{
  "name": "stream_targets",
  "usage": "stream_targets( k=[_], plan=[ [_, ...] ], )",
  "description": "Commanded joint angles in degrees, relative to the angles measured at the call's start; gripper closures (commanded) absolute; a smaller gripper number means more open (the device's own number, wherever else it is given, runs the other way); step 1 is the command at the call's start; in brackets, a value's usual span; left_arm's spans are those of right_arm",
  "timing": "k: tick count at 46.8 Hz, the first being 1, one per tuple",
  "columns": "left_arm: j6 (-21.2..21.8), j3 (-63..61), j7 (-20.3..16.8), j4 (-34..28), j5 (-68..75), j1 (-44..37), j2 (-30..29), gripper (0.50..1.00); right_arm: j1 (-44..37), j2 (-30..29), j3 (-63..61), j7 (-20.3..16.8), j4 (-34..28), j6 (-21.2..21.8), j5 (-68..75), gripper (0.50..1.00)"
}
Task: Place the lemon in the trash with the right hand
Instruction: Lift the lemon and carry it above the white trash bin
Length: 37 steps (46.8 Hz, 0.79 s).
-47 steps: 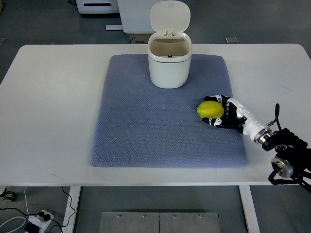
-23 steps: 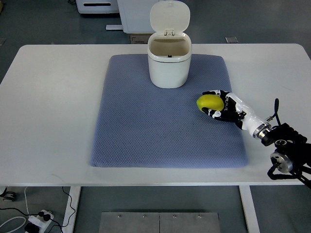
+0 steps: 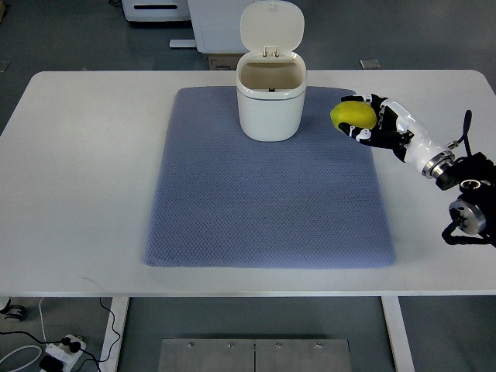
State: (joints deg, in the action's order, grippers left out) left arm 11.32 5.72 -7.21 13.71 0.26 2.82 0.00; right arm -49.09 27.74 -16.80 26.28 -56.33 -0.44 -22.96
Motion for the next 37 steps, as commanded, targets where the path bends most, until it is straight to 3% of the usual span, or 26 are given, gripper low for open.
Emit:
stream_targets(
  k=[1,37],
  plan=[
    [0.02,0.00,0.00,0.00,0.00,0.00,0.00,0.500,-1.36,0.56,0.01,-0.52,0.08,0.00,0.64,1.000],
    [0.02,0.00,0.00,0.00,0.00,0.00,0.00,0.500,-22.19,1.70,15.12,-9.13,0.78,-3.16,9.08,1.000]
  ],
)
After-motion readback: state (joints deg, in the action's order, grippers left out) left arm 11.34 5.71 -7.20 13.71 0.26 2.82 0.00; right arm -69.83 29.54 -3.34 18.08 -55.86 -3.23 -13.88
